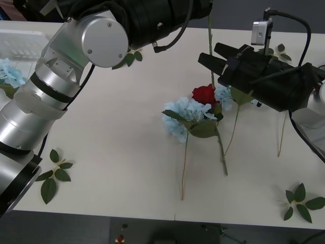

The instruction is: Put the red flowers into the right box and the blue flowers into the left box

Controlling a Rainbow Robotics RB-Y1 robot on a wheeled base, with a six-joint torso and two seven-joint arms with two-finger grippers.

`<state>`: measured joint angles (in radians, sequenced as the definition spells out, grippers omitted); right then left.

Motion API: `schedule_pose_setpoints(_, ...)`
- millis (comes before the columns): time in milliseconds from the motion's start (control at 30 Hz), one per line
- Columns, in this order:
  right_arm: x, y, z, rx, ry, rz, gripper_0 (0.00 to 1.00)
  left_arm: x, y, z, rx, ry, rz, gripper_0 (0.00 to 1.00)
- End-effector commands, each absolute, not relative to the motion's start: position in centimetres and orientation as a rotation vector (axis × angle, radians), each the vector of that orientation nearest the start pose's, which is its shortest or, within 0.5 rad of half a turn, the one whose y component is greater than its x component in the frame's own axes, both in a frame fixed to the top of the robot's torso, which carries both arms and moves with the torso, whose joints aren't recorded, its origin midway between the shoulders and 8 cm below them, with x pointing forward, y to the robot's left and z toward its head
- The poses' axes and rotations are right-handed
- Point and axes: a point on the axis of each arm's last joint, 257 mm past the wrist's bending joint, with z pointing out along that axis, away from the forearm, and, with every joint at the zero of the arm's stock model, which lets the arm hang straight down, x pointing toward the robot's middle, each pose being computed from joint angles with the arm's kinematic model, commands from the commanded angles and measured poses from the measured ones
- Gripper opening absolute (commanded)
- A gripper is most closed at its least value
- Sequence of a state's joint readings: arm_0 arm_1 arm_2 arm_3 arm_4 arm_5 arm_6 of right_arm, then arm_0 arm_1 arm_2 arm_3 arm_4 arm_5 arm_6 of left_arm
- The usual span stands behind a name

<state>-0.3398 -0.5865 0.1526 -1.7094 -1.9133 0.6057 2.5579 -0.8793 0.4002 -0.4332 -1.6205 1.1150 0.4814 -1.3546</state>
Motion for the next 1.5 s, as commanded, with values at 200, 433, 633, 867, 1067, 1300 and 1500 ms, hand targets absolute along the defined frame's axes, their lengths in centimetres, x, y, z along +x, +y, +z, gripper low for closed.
schedule_pose_setpoints(200,52.9,-7.7,-2.4,-0.632,1.378,0.839,0.0,54.1,-8.6,9.2,0.466,1.478,-1.067,0.0)
schedule_pose_setpoints(433,53.3,-7.3,-2.3,-0.631,1.382,0.851,0.0,54.2,-8.5,9.5,0.461,1.467,-1.068,0.0)
schedule_pose_setpoints(633,53.3,-7.3,-2.4,-0.627,1.385,0.858,0.0,54.3,-8.3,9.0,0.446,1.481,-1.077,1.0)
schedule_pose_setpoints(867,53.6,-8.1,-2.7,-0.608,1.408,0.857,0.0,54.4,-8.1,8.6,0.427,1.476,-1.091,1.0)
schedule_pose_setpoints(1067,54.8,-14.2,-6.0,-0.569,1.595,0.86,0.0,54.3,-8.1,8.6,0.425,1.477,-1.095,1.0)
schedule_pose_setpoints(1300,53.7,-30.1,-10.3,-0.459,1.975,0.775,0.0,50.9,-5.5,6.0,0.452,1.68,-1.265,1.0)
schedule_pose_setpoints(1500,49.4,-45.5,-11.3,-0.228,2.258,0.628,0.0,43.3,1.1,-6.7,0.608,2.118,-1.178,1.0)
